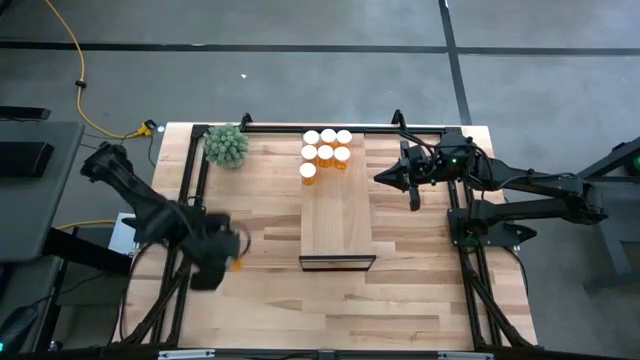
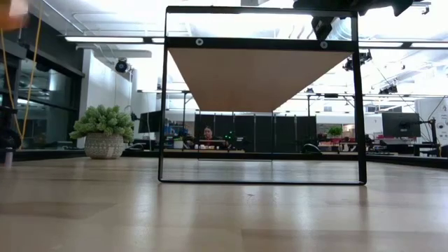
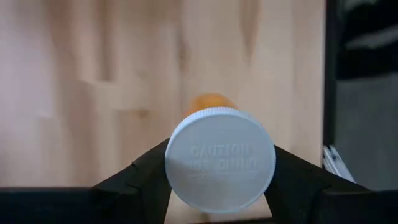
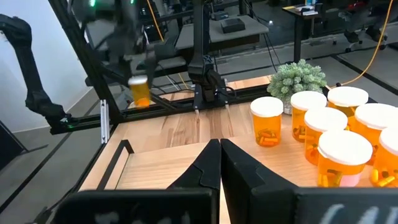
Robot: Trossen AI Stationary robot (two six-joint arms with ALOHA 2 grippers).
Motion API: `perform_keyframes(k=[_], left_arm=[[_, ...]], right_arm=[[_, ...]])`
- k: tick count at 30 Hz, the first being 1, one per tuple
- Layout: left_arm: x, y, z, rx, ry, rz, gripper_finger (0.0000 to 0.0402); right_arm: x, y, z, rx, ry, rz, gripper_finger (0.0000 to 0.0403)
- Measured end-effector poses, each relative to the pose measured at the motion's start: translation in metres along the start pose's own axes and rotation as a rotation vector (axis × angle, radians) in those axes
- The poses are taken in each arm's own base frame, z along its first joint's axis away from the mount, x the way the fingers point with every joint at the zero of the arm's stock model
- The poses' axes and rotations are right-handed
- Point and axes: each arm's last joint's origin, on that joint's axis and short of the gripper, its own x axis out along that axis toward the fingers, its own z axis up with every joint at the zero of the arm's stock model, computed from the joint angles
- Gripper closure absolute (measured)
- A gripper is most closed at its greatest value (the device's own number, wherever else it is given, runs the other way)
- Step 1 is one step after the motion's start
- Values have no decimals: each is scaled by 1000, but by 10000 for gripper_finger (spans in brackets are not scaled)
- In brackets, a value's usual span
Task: Pick and place medicine bottles onto shelf by color
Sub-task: Put the orange pill bottle on the shelf
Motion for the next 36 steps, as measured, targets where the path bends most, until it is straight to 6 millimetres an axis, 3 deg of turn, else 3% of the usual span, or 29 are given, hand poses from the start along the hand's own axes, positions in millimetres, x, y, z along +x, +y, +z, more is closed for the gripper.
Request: perform_keyframes(k=[6, 14, 19, 26, 30, 36], left_arm=[[-44, 38, 45, -28, -86, 75, 202], [-66, 72, 129, 94, -190, 202, 202], [-52, 92, 182, 145, -202, 293, 202], [-6, 118, 234, 170, -168, 355, 202], [18, 134, 245, 162, -132, 356, 202], [23, 155, 245, 130, -87, 391, 202]], right_arm=[[0, 0, 0, 0, 0, 0, 403], [0, 0, 0, 16, -4, 0, 403], [0, 2, 2, 56, -15, 11, 403], [4, 18, 4, 45, -49, 103, 403], [6, 27, 4, 41, -43, 149, 403], [7, 34, 2, 25, -45, 137, 403]])
